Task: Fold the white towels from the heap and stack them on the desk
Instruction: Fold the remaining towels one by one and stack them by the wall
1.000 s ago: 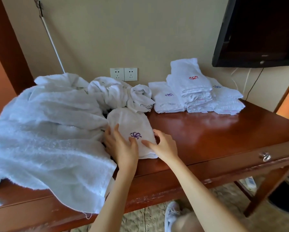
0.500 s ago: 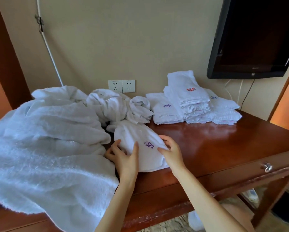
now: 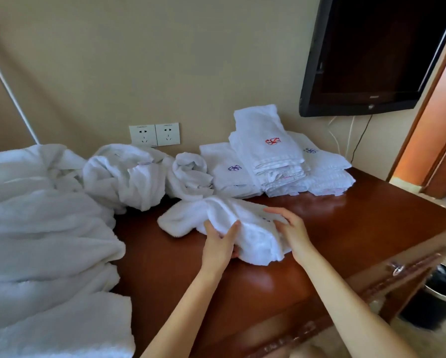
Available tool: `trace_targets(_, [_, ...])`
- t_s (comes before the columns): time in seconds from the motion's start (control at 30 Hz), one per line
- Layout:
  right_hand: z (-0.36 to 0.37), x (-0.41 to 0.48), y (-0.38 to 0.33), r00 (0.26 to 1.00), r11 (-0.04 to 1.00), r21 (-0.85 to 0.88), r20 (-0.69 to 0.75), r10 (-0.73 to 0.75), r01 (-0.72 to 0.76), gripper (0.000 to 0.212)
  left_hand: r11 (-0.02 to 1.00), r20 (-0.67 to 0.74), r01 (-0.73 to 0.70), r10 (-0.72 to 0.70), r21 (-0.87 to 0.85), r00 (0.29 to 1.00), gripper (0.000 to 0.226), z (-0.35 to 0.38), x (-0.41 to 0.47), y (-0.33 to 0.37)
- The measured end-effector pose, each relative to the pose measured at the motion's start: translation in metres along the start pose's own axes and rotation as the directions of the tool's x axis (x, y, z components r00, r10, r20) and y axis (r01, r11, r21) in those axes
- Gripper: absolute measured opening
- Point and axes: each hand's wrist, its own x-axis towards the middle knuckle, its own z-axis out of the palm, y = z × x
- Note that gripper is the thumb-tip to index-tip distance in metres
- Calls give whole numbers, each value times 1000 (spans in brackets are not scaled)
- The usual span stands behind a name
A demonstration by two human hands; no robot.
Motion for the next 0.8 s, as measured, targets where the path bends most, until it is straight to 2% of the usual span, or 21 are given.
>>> trace_targets(0.1, [-47, 20, 2, 994, 1000, -22, -111, -25, 23, 29, 932, 15, -147, 150, 330, 989, 35, 26, 4, -7])
trace_targets(0.13, [-62, 26, 5, 983, 999, -20, -178, -39, 36, 30, 902, 51, -217, 214, 374, 976, 28, 31, 3, -8])
trace_targets(0.23, [-96, 44, 12, 913, 993, 119, -408, 29, 21, 30, 886, 187, -334, 286, 321, 940, 15, 41, 5, -11])
trace_targets(0.3, [-108, 52, 16, 874, 999, 26, -484, 40, -32, 29, 909, 180, -323, 283, 262, 942, 12, 42, 7, -12])
trace_targets(0.33, [-111, 54, 15, 881, 993, -87, -473, 28, -78, 26, 921, 147, -311, 282, 233, 948, 12, 42, 7, -13])
trace_targets(0.37, [-115, 58, 15, 905, 962, -240, -426, 13, -127, 24, 925, 93, -312, 299, 218, 950, 10, 43, 8, -13])
trace_targets(0.43, [-117, 59, 5, 956, 779, -601, -294, -10, -177, 30, 921, -34, -331, 345, 204, 938, 11, 45, 7, -13])
trace_targets(0.47, [-116, 59, -3, 968, 687, -708, -250, -31, -161, 36, 934, -86, -321, 337, 156, 938, 15, 46, 6, -13])
trace_targets(0.5, [-112, 61, -12, 972, 638, -762, -217, -86, -113, 42, 955, -121, -289, 296, 70, 947, 19, 47, 5, -11])
trace_targets(0.53, [-104, 60, -24, 973, 626, -778, -178, -148, -47, 47, 968, -141, -249, 243, -28, 960, 25, 48, 5, -8])
trace_targets(0.6, [-83, 59, -48, 983, 701, -706, -42, -177, 96, 43, 959, -164, -167, 131, -228, 978, 28, 47, 6, -4])
trace_targets(0.67, [-58, 60, -64, 980, 782, -609, 201, -9, 132, 25, 905, -136, -67, 10, -421, 991, 25, 42, 11, 2])
trace_targets(0.7, [-46, 62, -68, 949, 781, -612, 303, 90, 121, 25, 864, -103, -11, -47, -503, 994, 29, 37, 15, 4])
trace_targets(0.77, [-25, 65, -70, 888, 730, -674, 397, 234, 109, 32, 786, -31, 84, -131, -613, 991, 45, 26, 23, 5])
trace_targets(0.8, [-16, 67, -69, 878, 710, -694, 408, 249, 121, 33, 754, 0, 118, -155, -646, 988, 50, 21, 26, 6])
